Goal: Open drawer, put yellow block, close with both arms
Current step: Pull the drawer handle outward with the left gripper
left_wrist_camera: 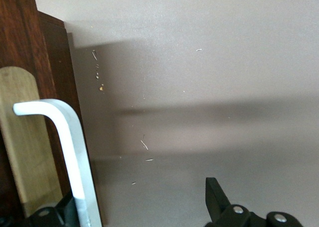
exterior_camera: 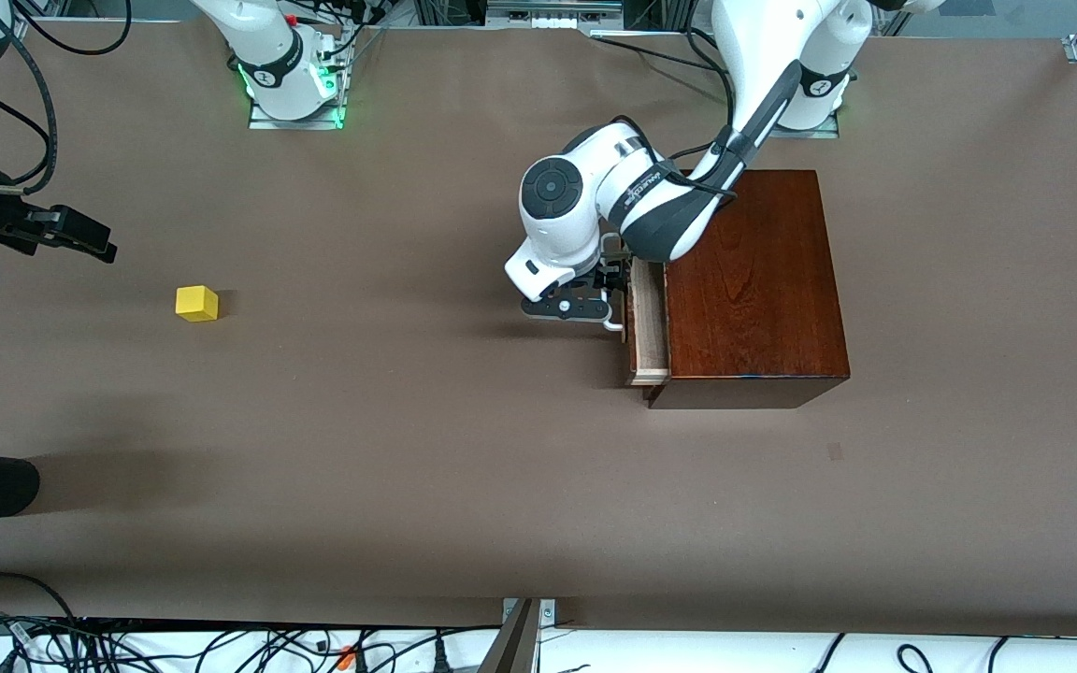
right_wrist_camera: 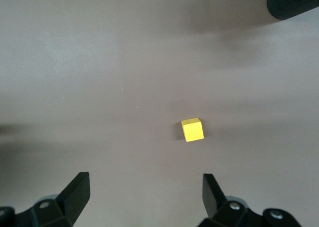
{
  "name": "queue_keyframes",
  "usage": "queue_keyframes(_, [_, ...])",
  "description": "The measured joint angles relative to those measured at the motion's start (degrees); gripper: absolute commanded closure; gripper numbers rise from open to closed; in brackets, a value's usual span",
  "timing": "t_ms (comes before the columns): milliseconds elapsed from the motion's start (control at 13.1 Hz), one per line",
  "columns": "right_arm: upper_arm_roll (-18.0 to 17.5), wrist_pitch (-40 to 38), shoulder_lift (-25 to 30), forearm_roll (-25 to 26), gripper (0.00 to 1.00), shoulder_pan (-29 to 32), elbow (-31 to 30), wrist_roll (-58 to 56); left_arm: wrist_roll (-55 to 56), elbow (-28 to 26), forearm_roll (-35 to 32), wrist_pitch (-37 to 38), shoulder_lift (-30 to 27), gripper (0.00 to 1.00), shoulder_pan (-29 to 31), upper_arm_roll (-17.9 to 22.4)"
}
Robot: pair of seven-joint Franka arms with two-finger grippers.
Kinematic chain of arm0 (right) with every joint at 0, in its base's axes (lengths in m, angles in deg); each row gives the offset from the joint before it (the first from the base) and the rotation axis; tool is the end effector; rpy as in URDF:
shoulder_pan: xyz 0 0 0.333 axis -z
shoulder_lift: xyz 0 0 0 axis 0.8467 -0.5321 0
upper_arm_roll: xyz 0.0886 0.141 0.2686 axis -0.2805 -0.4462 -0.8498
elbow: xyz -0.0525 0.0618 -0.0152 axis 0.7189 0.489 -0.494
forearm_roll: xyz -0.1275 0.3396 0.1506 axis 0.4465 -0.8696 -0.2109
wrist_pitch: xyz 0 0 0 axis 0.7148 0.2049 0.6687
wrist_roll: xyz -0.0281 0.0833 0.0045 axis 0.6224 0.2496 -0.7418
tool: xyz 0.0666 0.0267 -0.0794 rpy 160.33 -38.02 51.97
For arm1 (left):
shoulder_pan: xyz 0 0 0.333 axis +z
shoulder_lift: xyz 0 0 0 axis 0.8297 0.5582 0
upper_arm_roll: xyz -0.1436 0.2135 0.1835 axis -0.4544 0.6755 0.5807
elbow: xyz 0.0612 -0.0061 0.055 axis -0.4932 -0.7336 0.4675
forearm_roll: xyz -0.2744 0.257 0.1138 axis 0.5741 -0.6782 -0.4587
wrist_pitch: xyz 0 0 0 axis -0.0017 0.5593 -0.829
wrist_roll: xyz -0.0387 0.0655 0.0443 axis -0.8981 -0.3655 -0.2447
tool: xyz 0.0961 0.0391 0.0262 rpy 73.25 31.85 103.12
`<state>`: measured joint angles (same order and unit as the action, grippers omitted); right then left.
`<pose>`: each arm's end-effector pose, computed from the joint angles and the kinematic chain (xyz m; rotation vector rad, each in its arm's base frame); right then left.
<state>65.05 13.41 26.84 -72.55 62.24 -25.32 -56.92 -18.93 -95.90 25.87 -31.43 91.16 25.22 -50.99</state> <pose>0.5802 -0.0020 0.5842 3.1244 -0.1430 -0.0860 0.5035 -0.4741 0.2903 -3.0213 0.1149 0.1522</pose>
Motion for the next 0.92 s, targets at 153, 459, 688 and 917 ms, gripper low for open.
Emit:
queue_keyframes(153, [0.0, 0.0, 0.0, 0.0, 0.0, 0.0, 0.0, 0.0, 0.0, 0.0, 0.2, 0.0, 0.0, 0.0, 0.0, 0.1])
queue_keyframes(459, [0.0, 0.0, 0.0, 0.0, 0.0, 0.0, 0.0, 0.0, 0.0, 0.1, 0.6, -0.8, 0.0, 0.0, 0.0, 0.2])
queue_keyframes(688, [0.0, 0.0, 0.0, 0.0, 0.0, 0.0, 0.0, 0.0, 0.0, 0.1, 0.7, -0.8, 0.0, 0.0, 0.0, 0.3])
queue_keyframes(917, [0.2, -0.1, 0.0, 0.1, 0.0, 0.0, 0.0, -0.1, 0.0, 0.1, 0.7, -1.3, 0.0, 0.0, -0.5, 0.4])
